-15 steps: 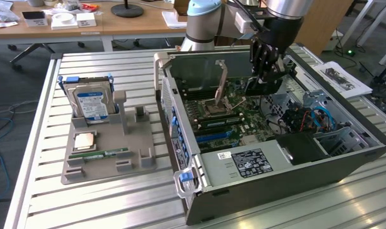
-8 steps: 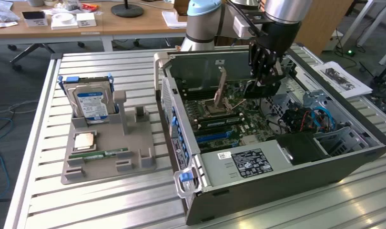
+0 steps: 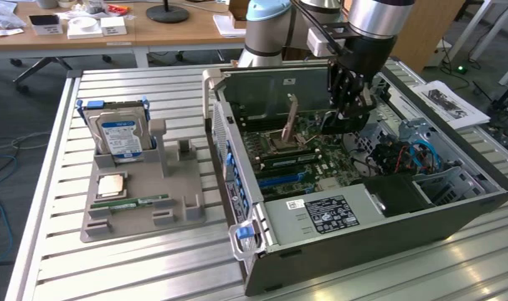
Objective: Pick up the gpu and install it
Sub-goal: 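Insert the gpu into the slot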
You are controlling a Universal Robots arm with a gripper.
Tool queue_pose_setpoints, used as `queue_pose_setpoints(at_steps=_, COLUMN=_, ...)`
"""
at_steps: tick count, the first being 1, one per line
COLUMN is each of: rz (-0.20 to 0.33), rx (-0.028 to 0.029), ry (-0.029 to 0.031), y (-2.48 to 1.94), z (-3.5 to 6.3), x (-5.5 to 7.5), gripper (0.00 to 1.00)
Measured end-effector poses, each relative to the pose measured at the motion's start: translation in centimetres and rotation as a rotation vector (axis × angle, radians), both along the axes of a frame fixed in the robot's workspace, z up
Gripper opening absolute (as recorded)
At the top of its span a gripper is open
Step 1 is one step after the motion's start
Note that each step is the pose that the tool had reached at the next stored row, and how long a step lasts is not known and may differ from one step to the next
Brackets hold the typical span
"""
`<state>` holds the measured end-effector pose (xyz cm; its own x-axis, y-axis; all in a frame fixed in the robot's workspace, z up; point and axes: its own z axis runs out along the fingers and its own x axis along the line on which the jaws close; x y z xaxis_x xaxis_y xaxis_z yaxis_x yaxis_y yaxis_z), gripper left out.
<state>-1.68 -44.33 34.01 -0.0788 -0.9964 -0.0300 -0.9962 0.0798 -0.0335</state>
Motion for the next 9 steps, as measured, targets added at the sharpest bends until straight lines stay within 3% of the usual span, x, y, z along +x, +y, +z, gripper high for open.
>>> queue_pose_setpoints(at_steps=4, rz=0.0, rx=0.0002, ry=0.0, y=-0.69, z=-0.09, x=-0.1, gripper=0.27)
queue_pose_setpoints(at_steps=9, rz=0.0, rx=0.0094, ry=-0.0002, y=-1.46, z=-0.29, x=-0.3, gripper=0.27)
